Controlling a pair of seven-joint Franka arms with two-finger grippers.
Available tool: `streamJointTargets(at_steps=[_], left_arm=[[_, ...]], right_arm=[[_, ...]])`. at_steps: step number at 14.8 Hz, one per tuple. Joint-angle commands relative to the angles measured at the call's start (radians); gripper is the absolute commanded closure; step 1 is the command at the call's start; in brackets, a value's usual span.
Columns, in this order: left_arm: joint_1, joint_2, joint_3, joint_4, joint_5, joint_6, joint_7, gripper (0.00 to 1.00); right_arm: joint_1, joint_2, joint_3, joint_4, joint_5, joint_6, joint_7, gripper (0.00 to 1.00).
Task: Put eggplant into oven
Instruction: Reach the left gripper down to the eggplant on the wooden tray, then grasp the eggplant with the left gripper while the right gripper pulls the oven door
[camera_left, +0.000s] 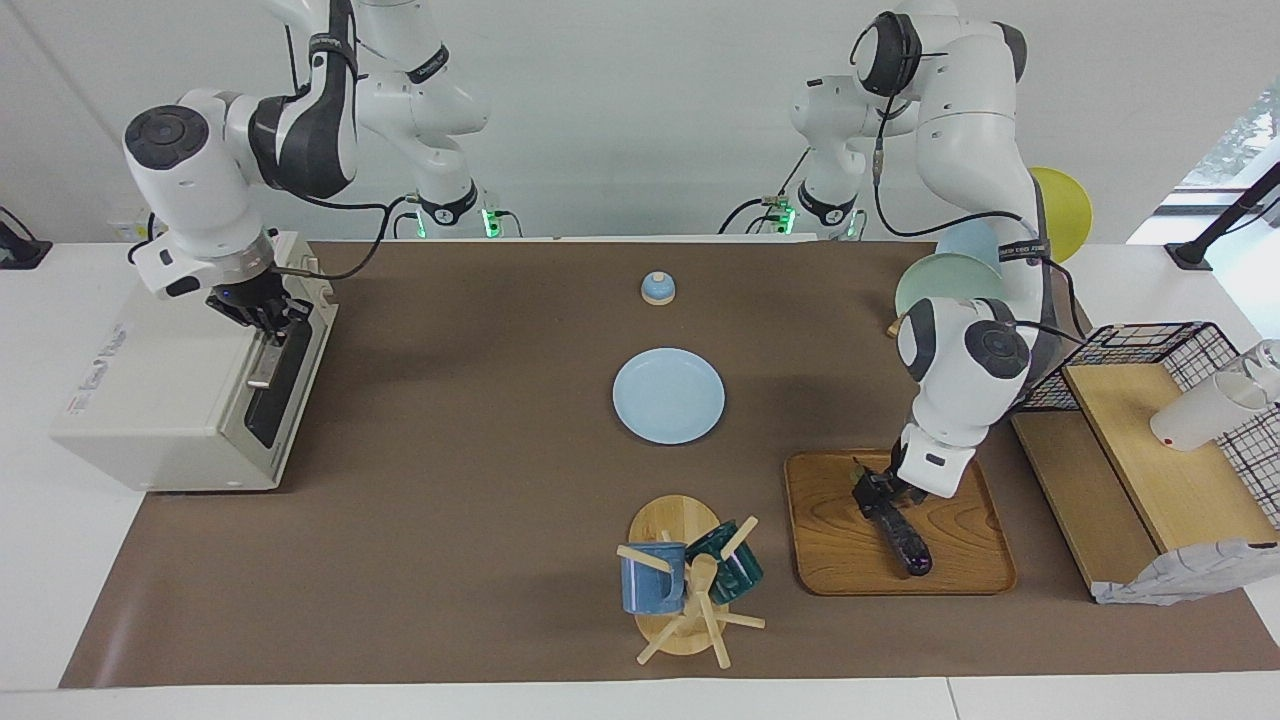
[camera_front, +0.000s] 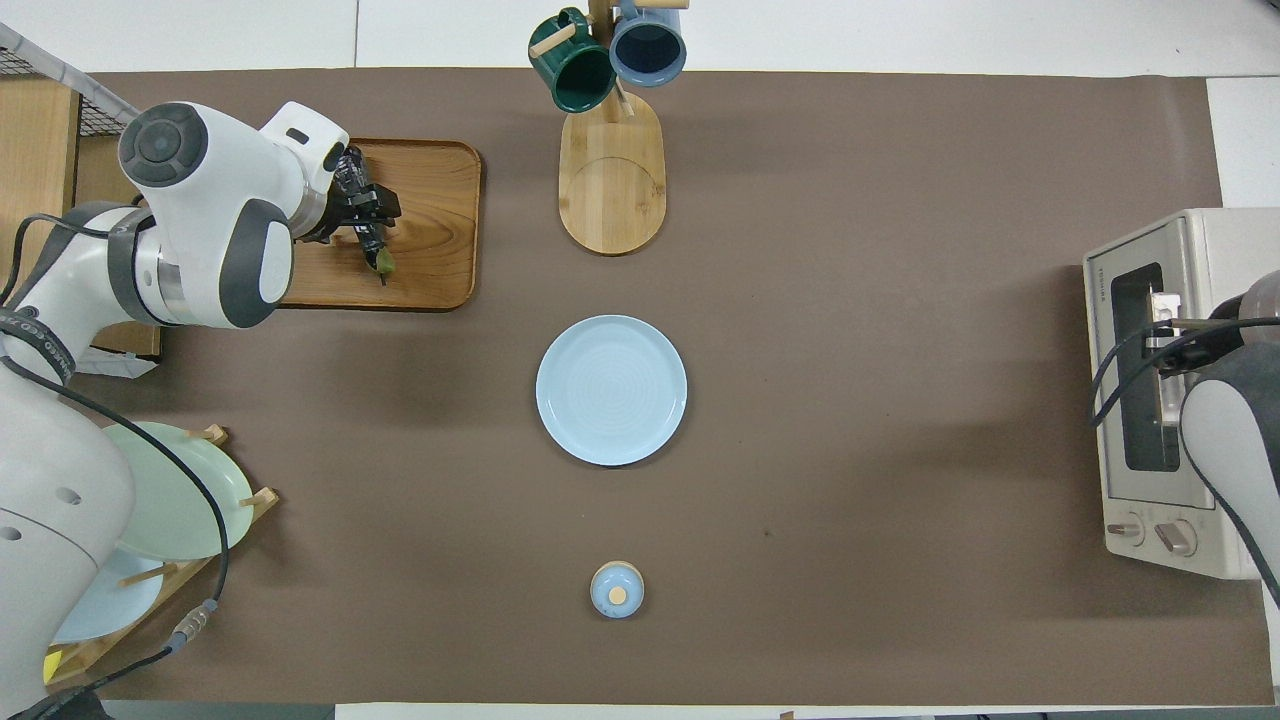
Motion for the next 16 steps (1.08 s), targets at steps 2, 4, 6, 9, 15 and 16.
streamJointTargets(at_steps=[2, 4, 6, 9, 15, 16], left_arm=[[-0.007, -0.013, 0.007, -0.036, 0.033, 0.035, -0.015, 0.2], [-0.007, -0.013, 0.007, -0.037, 0.033, 0.036, -0.015, 0.28], [-0.008, -0.013, 0.006, -0.033, 0.033, 0.036, -0.014, 0.44], [-0.008, -0.013, 0.006, -0.026, 0.036, 0.036, -0.006, 0.99], [-0.01, -0.056, -0.002, 0.009, 0.032, -0.068, -0.005, 1.0], [-0.008, -0.086, -0.014, 0.009, 0.028, -0.114, -0.006, 1.0]], right_arm=[[-0.007, -0.018, 0.008, -0.059, -0.007, 0.03, 0.002, 1.0], [-0.006, -0.018, 0.008, -0.076, -0.006, 0.071, 0.002, 1.0], [-0.001, -0.012, 0.009, -0.09, -0.003, 0.105, 0.001, 1.0], [0.037, 0.011, 0.011, -0.111, 0.051, 0.163, 0.008, 1.0], [0.154, 0.103, 0.011, -0.168, 0.083, 0.364, 0.1, 1.0], [0.158, 0.112, 0.011, -0.179, 0.085, 0.392, 0.1, 1.0]])
